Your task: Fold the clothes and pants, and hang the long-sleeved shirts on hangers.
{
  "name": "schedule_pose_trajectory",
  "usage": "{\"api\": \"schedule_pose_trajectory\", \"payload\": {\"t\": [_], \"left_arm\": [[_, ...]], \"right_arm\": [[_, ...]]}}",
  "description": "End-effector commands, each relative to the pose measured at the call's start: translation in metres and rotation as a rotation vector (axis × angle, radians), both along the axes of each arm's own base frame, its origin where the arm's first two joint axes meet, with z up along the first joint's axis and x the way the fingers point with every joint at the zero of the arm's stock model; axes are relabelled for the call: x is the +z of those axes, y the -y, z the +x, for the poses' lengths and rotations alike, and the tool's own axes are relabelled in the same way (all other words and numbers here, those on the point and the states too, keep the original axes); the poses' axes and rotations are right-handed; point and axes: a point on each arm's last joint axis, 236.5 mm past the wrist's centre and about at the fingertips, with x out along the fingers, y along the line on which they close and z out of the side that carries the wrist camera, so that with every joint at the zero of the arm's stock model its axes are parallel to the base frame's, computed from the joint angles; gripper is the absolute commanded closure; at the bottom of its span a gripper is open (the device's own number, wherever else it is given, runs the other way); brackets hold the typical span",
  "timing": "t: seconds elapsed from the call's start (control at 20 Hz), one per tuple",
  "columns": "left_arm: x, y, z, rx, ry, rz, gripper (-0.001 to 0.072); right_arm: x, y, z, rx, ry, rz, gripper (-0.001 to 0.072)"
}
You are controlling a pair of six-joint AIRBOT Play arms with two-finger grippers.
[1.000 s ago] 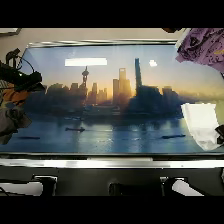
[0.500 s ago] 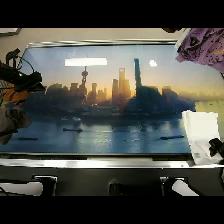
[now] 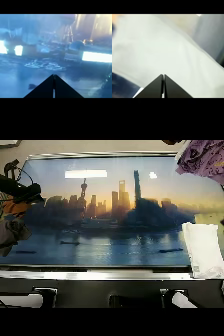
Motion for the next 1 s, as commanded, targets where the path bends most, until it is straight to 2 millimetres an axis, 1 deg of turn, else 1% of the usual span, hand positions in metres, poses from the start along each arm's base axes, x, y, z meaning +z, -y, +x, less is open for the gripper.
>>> {"api": "schedule_pose_trajectory", "payload": {"t": [0.0,0.05,0.15,0.2,0.25,0.35,0.4,0.45,0.5,0.55,0.6,0.65,0.75,0.95], "left_arm": [[0.022,-0.001,-0.004,-0.060,0.072,0.038,0.0690],[0.031,-0.004,-0.005,-0.085,0.109,0.065,0.0689],[0.049,-0.014,-0.009,-0.075,0.166,0.124,0.0690],[0.053,-0.019,-0.014,-0.073,0.185,0.155,0.0690],[0.053,-0.019,-0.022,-0.091,0.198,0.171,0.0690],[0.044,-0.017,-0.044,-0.136,0.206,0.192,0.0690],[0.039,-0.016,-0.052,-0.142,0.206,0.197,0.0690],[0.037,-0.017,-0.059,-0.138,0.206,0.203,0.0689],[0.037,-0.016,-0.063,-0.137,0.207,0.203,0.0689],[0.039,-0.016,-0.064,-0.133,0.210,0.202,0.0688],[0.039,-0.016,-0.065,-0.134,0.209,0.201,0.0687],[0.038,-0.015,-0.068,-0.139,0.196,0.199,0.0685],[0.037,-0.016,-0.067,-0.137,0.195,0.202,0.0681],[0.036,-0.016,-0.067,-0.139,0.193,0.201,0.0681]], "right_arm": [[0.060,-0.099,0.092,0.400,0.235,-0.025,0.0680],[0.060,-0.138,0.101,0.493,0.232,-0.013,0.0680],[0.059,-0.214,0.110,0.666,0.232,0.011,0.0680],[0.058,-0.249,0.108,0.755,0.223,0.014,0.0680],[0.054,-0.282,0.103,0.840,0.205,0.013,0.0680],[0.043,-0.331,0.090,0.962,0.177,0.016,0.0680],[0.040,-0.348,0.085,1.000,0.175,0.022,0.0680],[0.039,-0.362,0.083,1.031,0.183,0.022,0.0680],[0.040,-0.371,0.082,1.051,0.193,0.021,0.0680],[0.041,-0.376,0.081,1.061,0.201,0.021,0.0679],[0.041,-0.378,0.081,1.066,0.199,0.021,0.0679],[0.040,-0.375,0.080,1.067,0.188,0.010,0.0679],[0.035,-0.371,0.074,1.068,0.150,0.009,0.0679],[0.035,-0.371,0.074,1.069,0.148,0.008,0.0679]]}}
